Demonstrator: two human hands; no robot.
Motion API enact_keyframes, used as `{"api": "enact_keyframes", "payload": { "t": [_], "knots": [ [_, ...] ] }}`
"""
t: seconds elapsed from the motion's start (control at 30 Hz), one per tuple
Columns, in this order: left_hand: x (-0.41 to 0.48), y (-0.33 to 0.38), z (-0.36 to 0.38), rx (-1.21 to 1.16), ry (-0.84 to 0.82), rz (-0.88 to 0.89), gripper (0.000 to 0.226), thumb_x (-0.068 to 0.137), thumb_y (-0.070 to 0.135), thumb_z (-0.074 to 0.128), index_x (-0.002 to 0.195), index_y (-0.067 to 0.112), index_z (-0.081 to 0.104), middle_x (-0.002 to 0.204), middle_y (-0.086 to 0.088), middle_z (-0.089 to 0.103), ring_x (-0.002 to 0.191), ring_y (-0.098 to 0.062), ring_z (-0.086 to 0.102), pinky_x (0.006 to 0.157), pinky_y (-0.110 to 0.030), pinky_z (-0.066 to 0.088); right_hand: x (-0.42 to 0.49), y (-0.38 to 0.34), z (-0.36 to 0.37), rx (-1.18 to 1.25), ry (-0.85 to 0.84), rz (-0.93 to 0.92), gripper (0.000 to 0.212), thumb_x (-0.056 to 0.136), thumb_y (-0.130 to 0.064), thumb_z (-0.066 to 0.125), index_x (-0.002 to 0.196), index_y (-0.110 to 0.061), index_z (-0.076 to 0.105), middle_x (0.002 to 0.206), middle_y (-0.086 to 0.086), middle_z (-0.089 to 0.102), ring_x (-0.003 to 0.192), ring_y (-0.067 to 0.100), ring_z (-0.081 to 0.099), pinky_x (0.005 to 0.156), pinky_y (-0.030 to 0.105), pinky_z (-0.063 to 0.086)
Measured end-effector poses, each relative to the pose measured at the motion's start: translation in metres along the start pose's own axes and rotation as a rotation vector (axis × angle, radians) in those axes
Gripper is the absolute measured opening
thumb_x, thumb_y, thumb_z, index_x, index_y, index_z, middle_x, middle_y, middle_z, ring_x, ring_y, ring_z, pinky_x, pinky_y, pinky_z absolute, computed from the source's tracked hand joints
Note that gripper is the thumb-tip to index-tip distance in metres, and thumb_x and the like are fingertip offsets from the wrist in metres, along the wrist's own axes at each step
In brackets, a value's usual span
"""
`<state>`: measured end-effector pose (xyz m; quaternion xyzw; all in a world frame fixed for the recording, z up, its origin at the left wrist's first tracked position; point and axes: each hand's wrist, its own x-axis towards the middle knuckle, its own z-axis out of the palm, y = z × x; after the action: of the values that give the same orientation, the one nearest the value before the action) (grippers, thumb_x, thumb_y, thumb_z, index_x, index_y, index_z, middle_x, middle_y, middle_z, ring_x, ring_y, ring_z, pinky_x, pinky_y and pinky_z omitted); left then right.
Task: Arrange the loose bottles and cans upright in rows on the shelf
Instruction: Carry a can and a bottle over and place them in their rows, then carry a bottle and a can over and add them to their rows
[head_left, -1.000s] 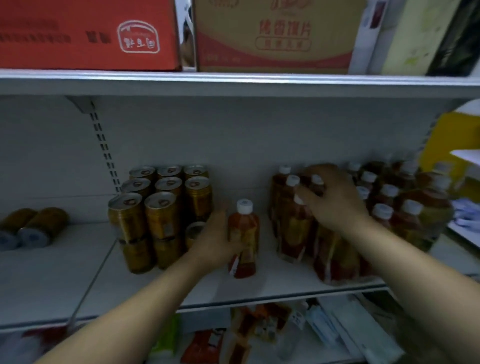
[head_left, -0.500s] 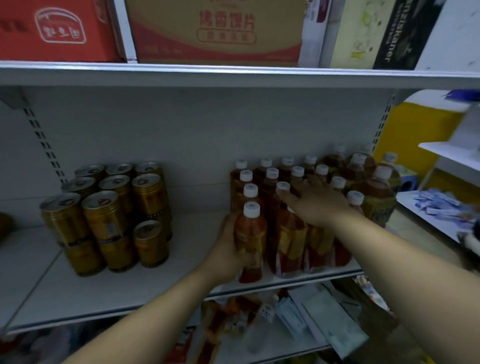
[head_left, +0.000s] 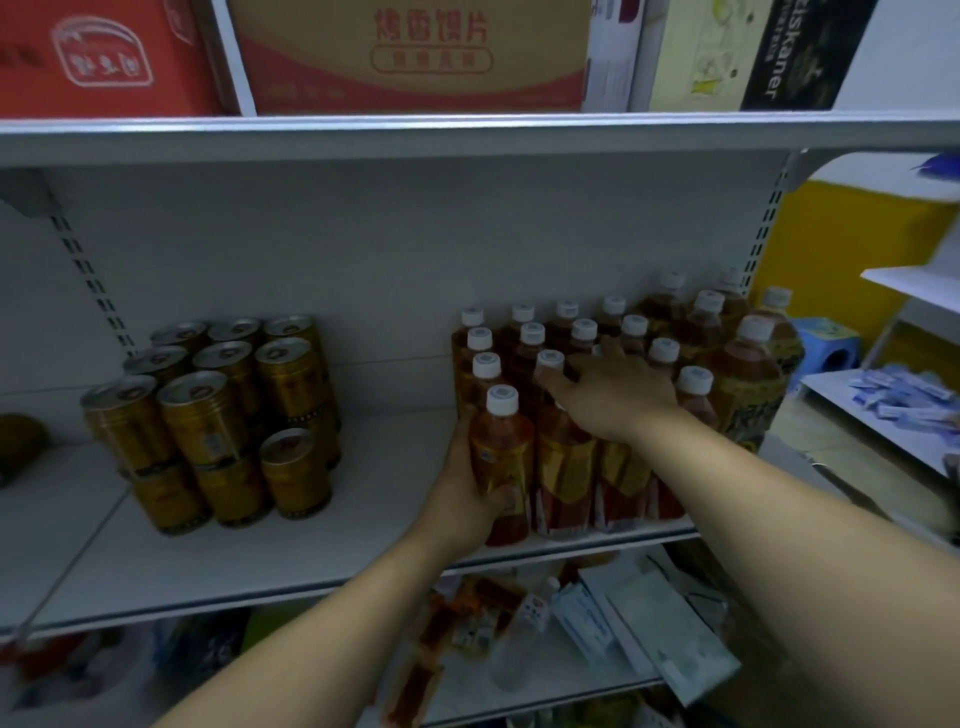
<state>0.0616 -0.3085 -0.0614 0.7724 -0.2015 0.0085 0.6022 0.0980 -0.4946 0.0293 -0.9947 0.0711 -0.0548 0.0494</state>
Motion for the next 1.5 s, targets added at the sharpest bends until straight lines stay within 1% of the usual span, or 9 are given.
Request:
{"api": "enact_keyframes", "payload": {
  "t": [0.1, 0.27, 0.43, 0.7, 0.8, 1.0, 1.1, 1.3, 1.5],
  "knots": [
    [0.001, 0.004, -0.006, 0.011, -0.045, -0.04, 0.091, 0.069, 0.022, 0.073, 0.139, 0.034, 0.015, 0.134, 0.02, 0.037, 0.123, 0.01, 0.038, 0.097, -0.008, 0.035, 0.0, -0.001, -0.004, 0.034, -0.072, -0.006, 0.089, 0.074, -0.085, 0.013, 0.142, -0.033, 0.038, 0.155, 0.009, 0.023, 0.131, 0.037, 0.036, 0.094, 0.047, 0.034],
    [0.006, 0.026, -0.044, 0.309, -0.224, -0.143, 0.104, 0.069, 0.04, 0.079, 0.145, 0.035, 0.008, 0.118, 0.033, 0.029, 0.114, 0.003, 0.031, 0.071, 0.007, 0.028, 0.001, -0.007, -0.027, 0.055, -0.168, -0.005, 0.092, 0.072, -0.083, 0.026, 0.146, -0.029, 0.029, 0.153, 0.01, 0.028, 0.133, 0.037, 0.032, 0.104, 0.052, 0.031],
    [-0.005, 0.057, -0.112, 0.63, -0.161, -0.249, 0.082, 0.08, 0.048, 0.065, 0.146, 0.035, 0.018, 0.152, 0.005, 0.027, 0.132, -0.018, 0.035, 0.094, -0.021, 0.03, 0.001, -0.063, -0.048, 0.102, -0.02, -0.165, 0.082, 0.076, -0.08, 0.025, 0.134, -0.026, 0.046, 0.137, 0.007, 0.05, 0.117, 0.03, 0.05, 0.089, 0.04, 0.041],
    [-0.102, 0.071, -0.285, 0.818, 0.03, -0.272, 0.065, 0.08, 0.045, 0.065, 0.138, 0.031, 0.038, 0.134, 0.005, 0.049, 0.104, -0.011, 0.05, 0.072, -0.016, 0.037, -0.025, -0.267, -0.043, 0.156, -0.059, -0.486, 0.083, 0.079, -0.077, 0.035, 0.143, -0.024, 0.038, 0.147, 0.007, 0.041, 0.127, 0.031, 0.044, 0.095, 0.038, 0.038],
    [-0.157, 0.06, -0.357, 0.883, 0.081, -0.389, 0.07, 0.083, 0.051, 0.059, 0.143, 0.03, 0.029, 0.149, 0.004, 0.033, 0.128, -0.017, 0.041, 0.09, -0.023, 0.036, -0.049, -0.356, -0.034, 0.215, -0.062, -0.62, 0.077, 0.08, -0.074, 0.038, 0.141, -0.028, 0.04, 0.146, 0.003, 0.044, 0.123, 0.027, 0.048, 0.09, 0.033, 0.04],
    [-0.265, 0.033, -0.483, 0.908, 0.216, -0.588, 0.07, 0.085, 0.048, 0.059, 0.144, 0.028, 0.028, 0.152, 0.003, 0.028, 0.134, -0.017, 0.033, 0.103, -0.031, 0.033, -0.101, -0.522, -0.004, 0.207, -0.146, -0.764, 0.078, 0.082, -0.074, 0.039, 0.142, -0.024, 0.037, 0.143, 0.005, 0.045, 0.12, 0.028, 0.048, 0.083, 0.034, 0.042],
    [-0.305, 0.02, -0.529, 0.901, 0.264, -0.667, 0.069, 0.085, 0.044, 0.061, 0.144, 0.024, 0.03, 0.151, 0.001, 0.03, 0.128, -0.016, 0.042, 0.1, -0.029, 0.036, -0.124, -0.586, 0.015, 0.204, -0.206, -0.828, 0.069, 0.083, -0.074, 0.037, 0.129, -0.023, 0.047, 0.128, 0.004, 0.054, 0.103, 0.025, 0.054, 0.076, 0.035, 0.046],
    [-0.339, -0.013, -0.603, 0.93, 0.277, -0.761, 0.07, 0.084, 0.045, 0.062, 0.143, 0.022, 0.032, 0.149, 0.001, 0.034, 0.131, -0.016, 0.037, 0.104, -0.027, 0.031, -0.136, -0.683, 0.052, 0.162, -0.212, -0.878, 0.07, 0.082, -0.074, 0.039, 0.131, -0.024, 0.048, 0.128, 0.003, 0.054, 0.103, 0.023, 0.052, 0.068, 0.03, 0.032],
    [-0.34, -0.057, -0.681, 0.905, 0.383, -0.837, 0.069, 0.082, 0.045, 0.063, 0.141, 0.023, 0.035, 0.148, -0.002, 0.036, 0.126, -0.018, 0.044, 0.097, -0.026, 0.035, -0.108, -0.773, 0.088, 0.226, -0.264, -0.981, 0.064, 0.083, -0.066, 0.05, 0.128, -0.021, 0.047, 0.122, 0.006, 0.053, 0.093, 0.021, 0.052, 0.07, 0.032, 0.038]
  ]
}}
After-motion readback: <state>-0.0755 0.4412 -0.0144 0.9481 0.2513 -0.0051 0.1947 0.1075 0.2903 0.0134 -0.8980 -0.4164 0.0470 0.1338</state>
